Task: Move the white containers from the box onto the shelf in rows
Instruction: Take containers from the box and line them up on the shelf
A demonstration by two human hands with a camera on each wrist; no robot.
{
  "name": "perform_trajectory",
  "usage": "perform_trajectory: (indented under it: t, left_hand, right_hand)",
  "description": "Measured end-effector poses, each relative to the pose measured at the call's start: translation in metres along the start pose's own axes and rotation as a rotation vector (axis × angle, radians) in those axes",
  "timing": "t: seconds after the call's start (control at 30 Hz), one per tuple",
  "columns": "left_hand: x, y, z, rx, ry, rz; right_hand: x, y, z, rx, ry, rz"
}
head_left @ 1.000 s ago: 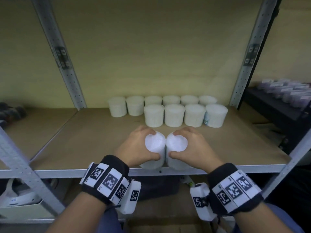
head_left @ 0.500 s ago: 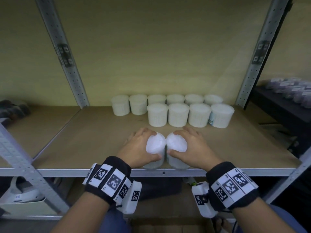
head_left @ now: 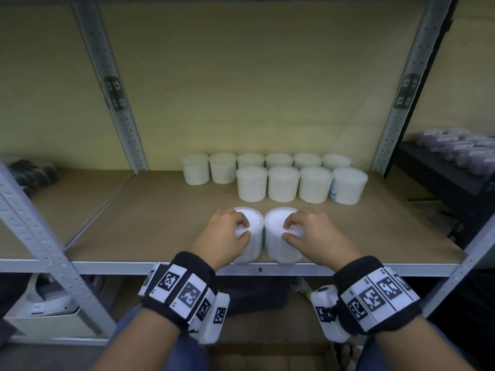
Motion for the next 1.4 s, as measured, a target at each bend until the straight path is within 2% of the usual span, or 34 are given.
perform_trajectory:
  t: [0.33, 0.8, 1.13, 1.4]
  left_hand:
    - [-0.007, 0.006, -0.018, 0.006, 0.031, 0.031]
    - [-0.044, 0.032, -0.112, -0.121, 0.070, 0.075]
    - [-0.044, 0.078, -0.161, -0.148, 0.090, 0.107]
    - [-0.039, 0.126, -0.181, -0.144, 0.079, 0.109]
  right_hand:
    - [0.007, 0.017, -0.015, -0.102, -0.015, 0.006]
    - [0.065, 0.086, -0.087, -0.235, -0.015, -0.042]
    - [0.096, 0.147, -0.112, -0.276, -0.024, -0.046]
    - [0.112, 0.195, -0.110, -0.248, -0.023, -0.029]
Point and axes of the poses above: each hand's wrist, its own y-axis towards the middle knuckle, its own x-axis out of the palm, z = x × y, the point moved 8 cm from there along y, towards the middle knuckle, and after that the axes turned 11 degrees about z, right-handed, at the moved point
